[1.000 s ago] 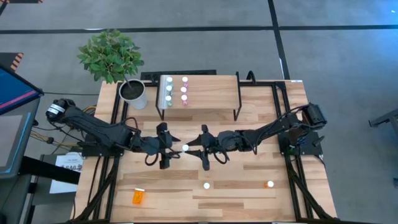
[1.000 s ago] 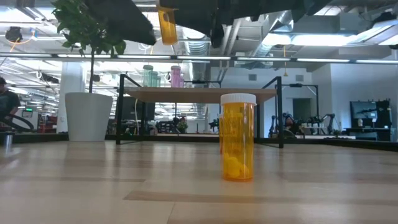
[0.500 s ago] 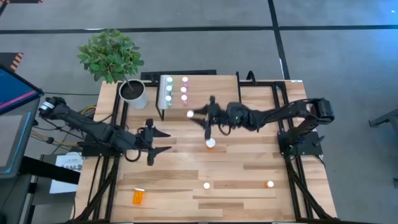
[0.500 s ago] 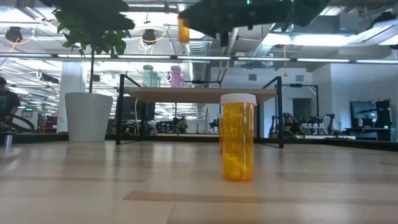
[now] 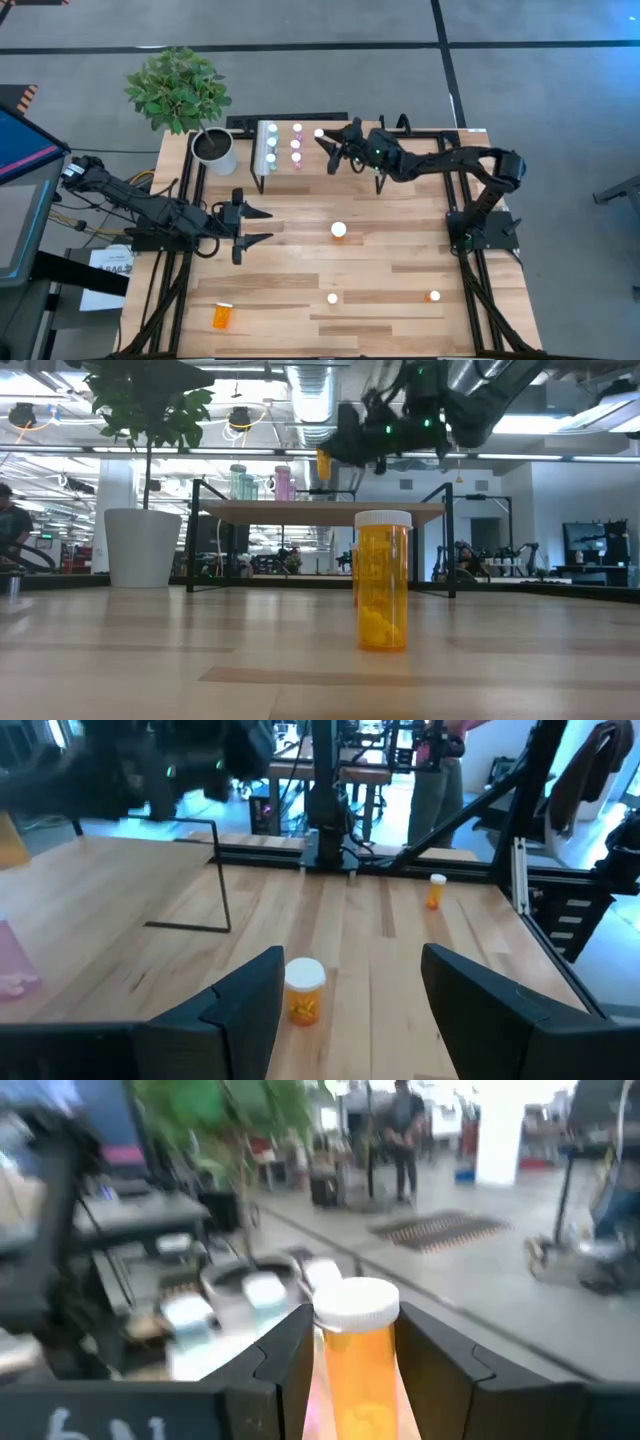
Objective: Pick and place medicine bottles onto shelf by color
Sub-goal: Put the left small orange pill bottle on the shelf
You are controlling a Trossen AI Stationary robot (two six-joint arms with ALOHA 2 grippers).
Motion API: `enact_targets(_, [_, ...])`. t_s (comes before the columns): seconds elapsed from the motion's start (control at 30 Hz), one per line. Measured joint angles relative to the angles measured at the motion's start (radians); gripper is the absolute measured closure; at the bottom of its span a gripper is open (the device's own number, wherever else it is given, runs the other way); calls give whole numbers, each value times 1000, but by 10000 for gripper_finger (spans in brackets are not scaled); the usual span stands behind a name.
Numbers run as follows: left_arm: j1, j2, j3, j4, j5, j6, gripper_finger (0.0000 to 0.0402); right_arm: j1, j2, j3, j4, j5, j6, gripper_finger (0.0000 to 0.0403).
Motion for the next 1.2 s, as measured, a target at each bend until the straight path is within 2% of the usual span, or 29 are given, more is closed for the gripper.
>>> enact_targets(0.3, [0,0,0,0,1,3,178,-95,112,7,96,-6,58,244])
enact_targets(0.53, [0,0,0,-3,1,4,178,-122,168,26,111,-8,73,244])
enact_targets(0.97, [0,0,0,8,-3,9,178,-122,168,29,59,-6,65,242])
enact_targets(1.2, [0,0,0,8,-5,2,178,-122,168,29,25,-5,65,216])
